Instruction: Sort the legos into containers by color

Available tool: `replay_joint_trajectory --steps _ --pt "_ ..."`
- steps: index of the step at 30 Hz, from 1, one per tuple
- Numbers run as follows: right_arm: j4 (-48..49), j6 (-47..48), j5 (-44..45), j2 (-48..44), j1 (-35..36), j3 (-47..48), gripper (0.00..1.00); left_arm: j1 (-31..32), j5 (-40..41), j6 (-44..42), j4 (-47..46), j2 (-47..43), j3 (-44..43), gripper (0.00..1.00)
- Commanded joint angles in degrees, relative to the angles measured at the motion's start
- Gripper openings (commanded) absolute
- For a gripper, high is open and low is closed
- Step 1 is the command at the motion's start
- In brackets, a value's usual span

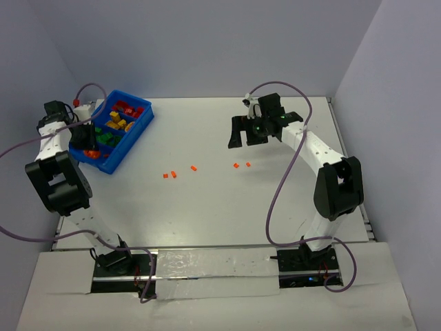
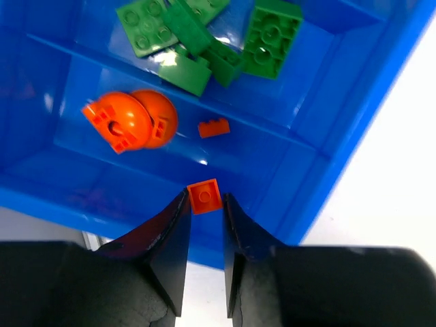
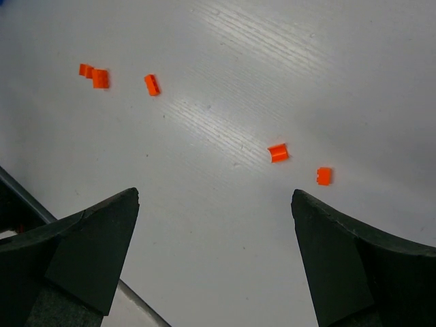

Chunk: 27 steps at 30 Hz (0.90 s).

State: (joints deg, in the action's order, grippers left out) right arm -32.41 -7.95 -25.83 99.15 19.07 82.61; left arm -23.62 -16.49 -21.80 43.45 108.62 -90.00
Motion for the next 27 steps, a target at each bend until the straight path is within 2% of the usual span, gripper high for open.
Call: replay_joint_trajectory --steps 1,5,9,14,15,16,18,27 --pt "-2.21 3.04 4.82 0.14 -0.44 1.68 0.99 0.04 0.20 -0.66 -0.46 1.58 -4.79 0.37" --pt "-3.64 5.88 10.26 0.43 -0.44 0.90 0.97 0.09 0.06 -0.55 0.04 2.17 -6.64 0.43" --pt "-4.89 10.40 14.61 0.75 -0.44 -0.17 0.93 0.15 -0.03 -0.61 1.02 2.89 -8.87 0.45" --pt "-7.92 15.76 18.70 3.31 -0.35 0.01 0.66 1.38 -1.79 -0.17 2.25 0.38 -10.98 0.45" --pt "-7.95 16.38 18.72 3.35 -0.35 0.36 0.66 1.91 -1.79 -0.17 2.25 0.34 -10.98 0.45" --pt "-9.32 16.73 19.23 4.89 -0.26 0.80 0.59 2.43 -2.05 -0.08 2.34 -1.03 -10.98 0.45" --pt "-10.88 17.49 19.28 7.36 -0.26 1.95 0.51 4.67 -2.55 0.42 2.10 -3.99 -10.26 0.45" --pt "-11.05 17.68 19.98 13.00 0.18 3.15 0.45 10.70 -3.59 3.65 0.67 -11.24 -5.91 0.46"
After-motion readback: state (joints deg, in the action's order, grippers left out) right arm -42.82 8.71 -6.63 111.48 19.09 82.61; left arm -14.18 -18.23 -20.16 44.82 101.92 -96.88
